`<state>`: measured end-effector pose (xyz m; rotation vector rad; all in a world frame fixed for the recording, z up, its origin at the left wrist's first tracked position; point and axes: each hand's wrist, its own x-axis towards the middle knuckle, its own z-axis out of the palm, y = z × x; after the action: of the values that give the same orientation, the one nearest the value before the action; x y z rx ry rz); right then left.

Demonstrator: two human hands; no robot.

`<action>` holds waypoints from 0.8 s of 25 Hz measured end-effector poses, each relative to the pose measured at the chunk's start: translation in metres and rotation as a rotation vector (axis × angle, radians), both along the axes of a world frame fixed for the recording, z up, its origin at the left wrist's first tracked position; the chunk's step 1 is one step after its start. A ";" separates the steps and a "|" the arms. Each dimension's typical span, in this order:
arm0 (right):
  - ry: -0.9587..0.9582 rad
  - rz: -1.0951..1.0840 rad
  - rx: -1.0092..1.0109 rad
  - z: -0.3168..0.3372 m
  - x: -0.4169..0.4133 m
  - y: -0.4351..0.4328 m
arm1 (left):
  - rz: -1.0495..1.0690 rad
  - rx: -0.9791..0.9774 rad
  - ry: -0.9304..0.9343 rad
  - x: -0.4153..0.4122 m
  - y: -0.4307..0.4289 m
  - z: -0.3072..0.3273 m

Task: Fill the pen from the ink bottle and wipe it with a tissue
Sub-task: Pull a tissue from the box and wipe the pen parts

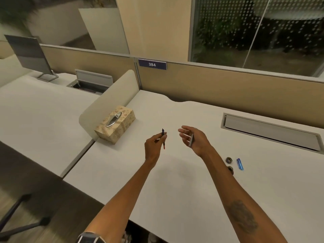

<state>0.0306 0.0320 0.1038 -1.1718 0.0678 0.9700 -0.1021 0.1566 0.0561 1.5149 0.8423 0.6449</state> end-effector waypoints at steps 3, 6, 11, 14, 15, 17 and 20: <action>-0.129 0.046 -0.066 0.003 -0.017 0.051 | 0.050 0.073 0.057 -0.021 0.038 0.001; -0.318 0.119 -0.168 0.000 -0.034 0.102 | 0.103 0.095 0.091 -0.041 0.077 -0.003; -0.584 0.241 -0.274 -0.015 -0.053 0.182 | 0.191 0.083 0.133 -0.068 0.140 -0.005; -0.718 0.286 -0.323 -0.027 -0.060 0.224 | 0.205 0.100 0.149 -0.079 0.175 -0.010; -0.761 0.302 -0.338 -0.031 -0.061 0.236 | 0.205 0.106 0.153 -0.081 0.185 -0.013; -0.854 0.342 -0.387 -0.040 -0.061 0.261 | 0.215 0.111 0.170 -0.081 0.203 -0.017; -0.996 0.378 -0.501 -0.053 -0.059 0.294 | 0.218 0.090 0.174 -0.077 0.219 -0.017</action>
<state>-0.0289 0.3256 0.0511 -2.0739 -0.7682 0.5985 -0.1794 0.3759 0.0387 1.5896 1.1353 0.7249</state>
